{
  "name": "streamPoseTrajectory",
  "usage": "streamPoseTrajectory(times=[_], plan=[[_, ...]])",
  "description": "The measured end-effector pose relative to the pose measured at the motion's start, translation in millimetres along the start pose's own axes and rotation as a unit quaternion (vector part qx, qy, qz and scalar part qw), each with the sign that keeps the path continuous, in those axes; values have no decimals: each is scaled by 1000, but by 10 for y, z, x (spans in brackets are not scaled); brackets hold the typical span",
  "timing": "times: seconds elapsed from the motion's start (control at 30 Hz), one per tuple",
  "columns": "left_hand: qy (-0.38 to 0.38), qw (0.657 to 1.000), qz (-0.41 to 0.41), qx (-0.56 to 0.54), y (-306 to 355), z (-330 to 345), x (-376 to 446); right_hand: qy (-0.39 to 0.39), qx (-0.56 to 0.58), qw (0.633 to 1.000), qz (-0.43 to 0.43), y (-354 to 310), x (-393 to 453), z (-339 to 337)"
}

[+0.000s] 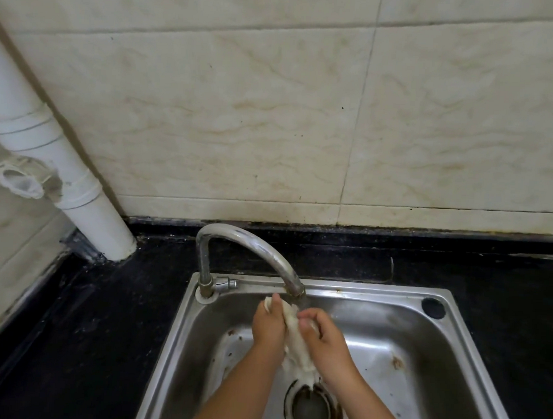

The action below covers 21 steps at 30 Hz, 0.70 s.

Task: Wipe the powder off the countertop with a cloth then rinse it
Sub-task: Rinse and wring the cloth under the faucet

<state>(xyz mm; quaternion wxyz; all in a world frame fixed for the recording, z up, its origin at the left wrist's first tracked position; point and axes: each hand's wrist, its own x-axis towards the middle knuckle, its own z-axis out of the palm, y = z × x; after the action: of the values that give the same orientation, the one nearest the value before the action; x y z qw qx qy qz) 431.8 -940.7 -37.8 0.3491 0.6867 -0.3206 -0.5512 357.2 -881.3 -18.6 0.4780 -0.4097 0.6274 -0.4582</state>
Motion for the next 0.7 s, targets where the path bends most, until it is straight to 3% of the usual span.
streamPoseTrajectory(times=[0.17, 0.3, 0.5, 0.57, 0.63, 0.7], plan=[[-28, 993, -112, -28, 63, 72, 18, 35, -86, 994, -54, 110, 16, 109], [-62, 992, -110, -29, 81, 128, -46, 103, -145, 983, -54, 196, 143, 169], [-60, 983, -119, -129, 26, -14, -89, 95, -106, 990, -9, 133, 366, 153], [-34, 986, -91, -137, 29, -82, -78, 77, -74, 992, 64, 142, 386, 92], [-31, 988, -75, -135, 28, -138, -88, -3, -54, 983, 173, 248, 337, 15], [-59, 987, -64, -132, 18, -168, -102, -54, 12, 972, 227, 337, 260, -13]])
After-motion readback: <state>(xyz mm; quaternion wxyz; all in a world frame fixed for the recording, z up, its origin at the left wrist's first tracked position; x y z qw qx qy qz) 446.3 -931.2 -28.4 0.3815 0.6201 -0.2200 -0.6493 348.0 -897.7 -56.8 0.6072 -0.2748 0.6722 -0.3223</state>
